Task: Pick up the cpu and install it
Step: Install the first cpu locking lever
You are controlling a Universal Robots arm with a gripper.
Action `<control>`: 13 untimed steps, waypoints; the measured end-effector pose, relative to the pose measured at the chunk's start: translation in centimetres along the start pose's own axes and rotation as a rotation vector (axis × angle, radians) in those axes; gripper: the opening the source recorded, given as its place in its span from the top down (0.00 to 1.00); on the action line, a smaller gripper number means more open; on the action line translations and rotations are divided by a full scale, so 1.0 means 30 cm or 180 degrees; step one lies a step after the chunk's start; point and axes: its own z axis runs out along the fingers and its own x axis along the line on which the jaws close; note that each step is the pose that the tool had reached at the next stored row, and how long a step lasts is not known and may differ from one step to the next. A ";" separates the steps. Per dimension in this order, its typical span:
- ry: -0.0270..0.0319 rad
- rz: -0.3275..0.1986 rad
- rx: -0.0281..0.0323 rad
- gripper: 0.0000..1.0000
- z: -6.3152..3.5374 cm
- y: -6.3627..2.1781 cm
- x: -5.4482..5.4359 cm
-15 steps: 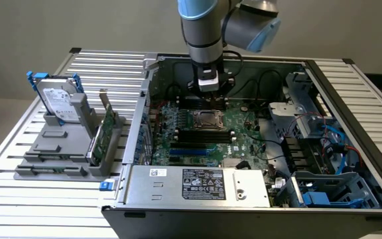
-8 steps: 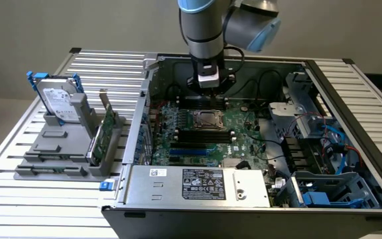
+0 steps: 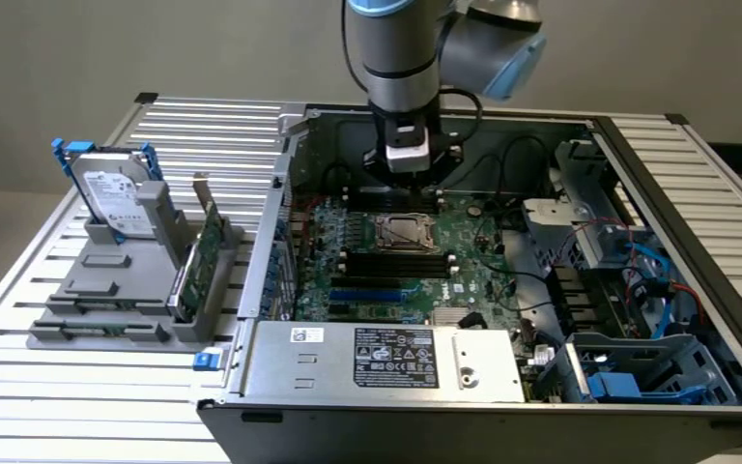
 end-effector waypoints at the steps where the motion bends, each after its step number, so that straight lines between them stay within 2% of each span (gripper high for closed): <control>1: -0.0001 0.0001 0.0000 0.89 -0.003 0.015 0.001; 6: -0.0005 0.0001 0.0000 0.89 -0.014 0.080 0.005; 13: -0.0014 0.0002 -0.0001 0.89 -0.026 0.139 0.001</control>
